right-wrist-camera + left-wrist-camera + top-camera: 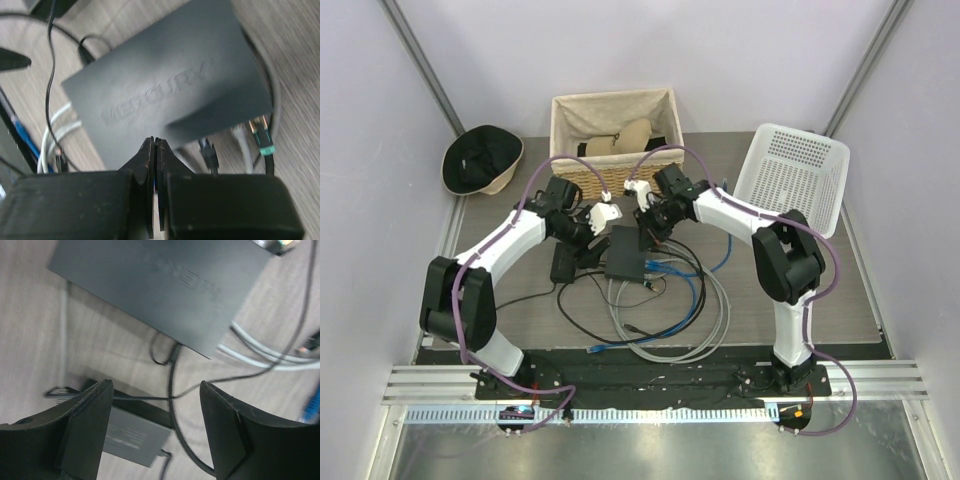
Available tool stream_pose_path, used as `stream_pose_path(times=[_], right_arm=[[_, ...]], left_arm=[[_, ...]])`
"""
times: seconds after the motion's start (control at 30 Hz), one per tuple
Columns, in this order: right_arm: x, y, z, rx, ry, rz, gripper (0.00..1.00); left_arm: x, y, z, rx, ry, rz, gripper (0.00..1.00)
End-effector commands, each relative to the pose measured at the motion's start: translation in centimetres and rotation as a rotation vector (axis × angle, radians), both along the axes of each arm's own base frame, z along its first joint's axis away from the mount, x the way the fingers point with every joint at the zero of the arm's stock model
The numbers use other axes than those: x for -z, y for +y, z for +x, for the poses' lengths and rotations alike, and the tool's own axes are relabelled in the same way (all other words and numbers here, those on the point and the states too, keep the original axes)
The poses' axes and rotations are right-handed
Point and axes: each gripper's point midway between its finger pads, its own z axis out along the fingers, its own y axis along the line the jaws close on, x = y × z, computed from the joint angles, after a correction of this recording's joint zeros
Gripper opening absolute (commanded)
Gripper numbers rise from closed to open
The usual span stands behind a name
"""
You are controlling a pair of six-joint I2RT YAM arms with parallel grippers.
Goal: Pull the plug from the switch port
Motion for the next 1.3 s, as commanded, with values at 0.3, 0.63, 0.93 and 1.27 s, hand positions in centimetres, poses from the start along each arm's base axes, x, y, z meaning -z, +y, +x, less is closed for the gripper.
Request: stream_pose_path(times=[0.3,0.63,0.93,1.27], right_arm=[[3.9,0.4,1.8,0.102,0.015,-0.055,0.01],[4.3,0.1,0.1,0.045,0.06,-0.059,0.01],[4.9,-0.1,-0.1,0.04,0.075,-0.072,0.02],[4.9,-0.6,-0.7,0.041,0.081,-0.079,0.01]], left_arm=[[-0.4,-0.8,2.1,0.127,-0.166,-0.009,0.68],[0.8,-1.6,1.5,0.295,-0.213,0.014,0.61],[2.1,-2.6,0.7,0.362,-0.187,0.018,0.49],[3.2,-3.6,0.2,0.408,-0.166,0.041,0.41]])
